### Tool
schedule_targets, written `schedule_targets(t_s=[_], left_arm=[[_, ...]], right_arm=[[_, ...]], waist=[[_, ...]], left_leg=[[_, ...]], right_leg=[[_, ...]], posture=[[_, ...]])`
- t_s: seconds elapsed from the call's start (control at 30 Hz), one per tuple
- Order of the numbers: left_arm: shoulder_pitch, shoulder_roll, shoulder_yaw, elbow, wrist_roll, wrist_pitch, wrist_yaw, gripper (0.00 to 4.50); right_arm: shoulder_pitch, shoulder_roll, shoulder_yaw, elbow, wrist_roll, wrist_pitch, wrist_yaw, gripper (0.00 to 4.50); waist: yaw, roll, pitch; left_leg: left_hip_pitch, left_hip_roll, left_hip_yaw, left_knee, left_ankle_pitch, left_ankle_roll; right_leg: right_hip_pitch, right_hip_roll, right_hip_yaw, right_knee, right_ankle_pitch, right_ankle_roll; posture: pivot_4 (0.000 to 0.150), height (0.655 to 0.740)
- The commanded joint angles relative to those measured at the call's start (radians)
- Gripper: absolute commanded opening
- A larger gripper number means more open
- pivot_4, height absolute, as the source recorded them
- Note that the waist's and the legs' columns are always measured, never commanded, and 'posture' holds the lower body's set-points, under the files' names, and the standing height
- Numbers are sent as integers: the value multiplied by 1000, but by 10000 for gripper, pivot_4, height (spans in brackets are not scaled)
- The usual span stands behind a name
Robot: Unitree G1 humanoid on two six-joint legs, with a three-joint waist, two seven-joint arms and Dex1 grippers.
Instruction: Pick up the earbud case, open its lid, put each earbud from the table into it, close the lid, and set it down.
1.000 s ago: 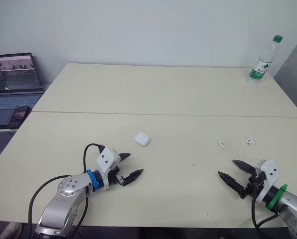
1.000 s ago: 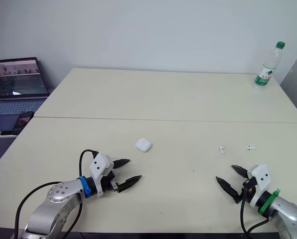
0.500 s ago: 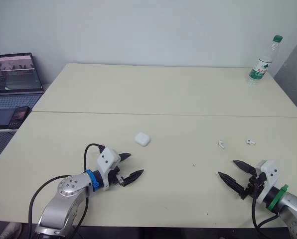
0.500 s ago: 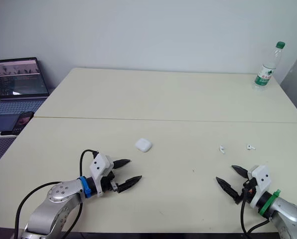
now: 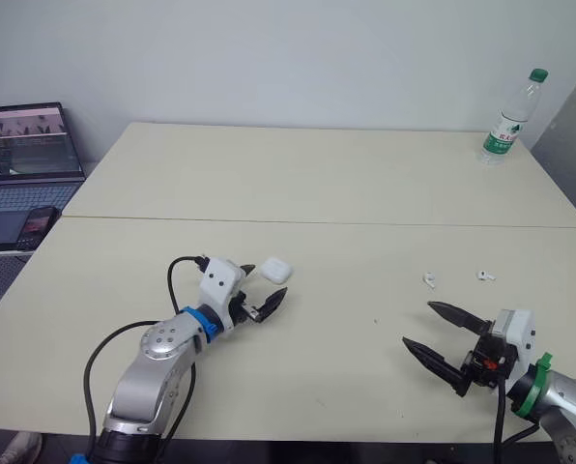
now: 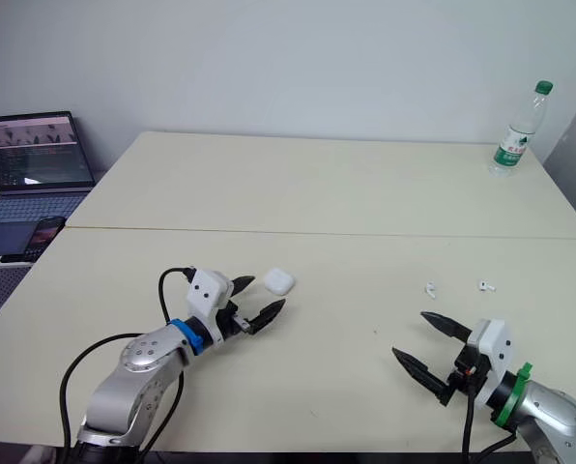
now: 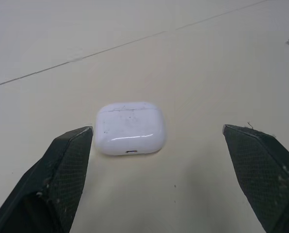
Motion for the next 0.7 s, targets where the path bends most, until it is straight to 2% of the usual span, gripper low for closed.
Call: schedule_targets(t_s=[0.03, 0.27, 0.63, 0.7], left_arm=[[-41, -31, -20, 42, 33, -13, 41, 45000], [-138, -80, -47, 184, 70, -70, 54, 45000], [-201, -105, -74, 327, 96, -142, 30, 45000], [-203, -112, -68, 331, 90, -140, 33, 41213]], right_arm=[[-7, -16, -1, -75, 25, 12, -6, 44477], [-24, -17, 24, -112, 1, -2, -10, 44477], [-33, -24, 9, -71, -49, -55, -31, 44477], [-30, -25, 6, -70, -48, -57, -31, 45000]], waist=[[0, 0, 0], [1, -1, 0], [1, -1, 0], [1, -1, 0]], left_leg=[[0, 0, 0, 0, 0, 0], [0, -1, 0, 0, 0, 0], [0, -1, -1, 0, 0, 0], [0, -1, 0, 0, 0, 0]], right_leg=[[0, 0, 0, 0, 0, 0], [0, 0, 0, 0, 0, 0], [0, 1, 0, 0, 1, 0], [0, 1, 0, 0, 1, 0]], posture=[[1500, 7400], [1500, 7400], [1500, 7400], [1500, 7400]])
